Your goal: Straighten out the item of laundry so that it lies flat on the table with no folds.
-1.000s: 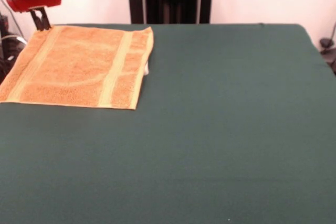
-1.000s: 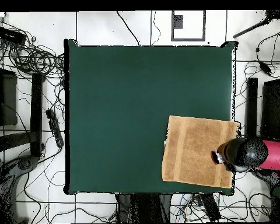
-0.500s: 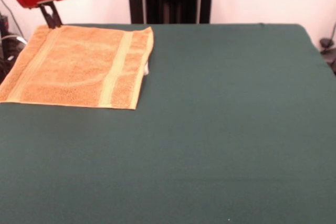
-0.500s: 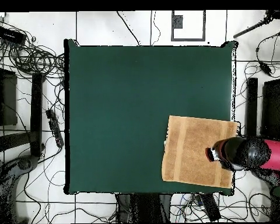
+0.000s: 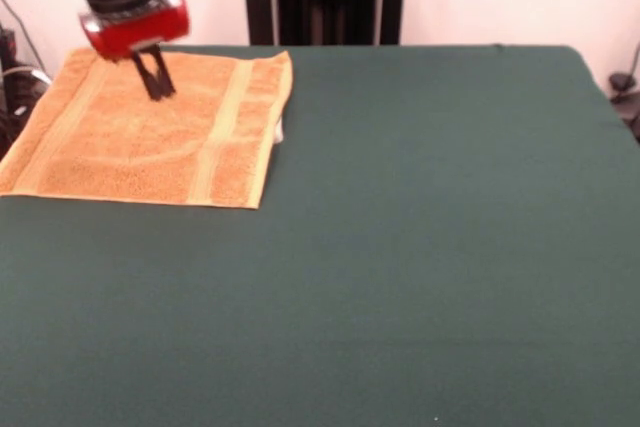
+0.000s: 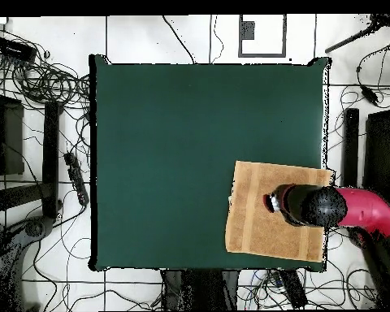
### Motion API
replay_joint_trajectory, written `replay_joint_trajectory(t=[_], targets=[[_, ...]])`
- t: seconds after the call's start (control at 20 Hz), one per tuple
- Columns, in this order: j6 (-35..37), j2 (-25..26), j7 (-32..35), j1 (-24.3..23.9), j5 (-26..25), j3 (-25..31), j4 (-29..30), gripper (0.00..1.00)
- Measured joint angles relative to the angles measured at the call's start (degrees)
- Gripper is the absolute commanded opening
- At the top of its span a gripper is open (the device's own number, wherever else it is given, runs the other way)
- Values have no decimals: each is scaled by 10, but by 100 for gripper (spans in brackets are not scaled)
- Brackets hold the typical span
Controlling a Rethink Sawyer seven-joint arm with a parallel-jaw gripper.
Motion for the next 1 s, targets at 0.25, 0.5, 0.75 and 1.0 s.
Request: replay_joint_trajectory(t=[0.25, 0.5, 0.75, 1.0], targets=[[-21, 37, 0, 35, -15, 0, -3, 0], [-21, 72, 0, 78, -22, -2, -4, 0], [-21, 86, 0, 119, -26, -17, -2, 0], [-21, 80, 0, 152, -36, -38, 8, 0]])
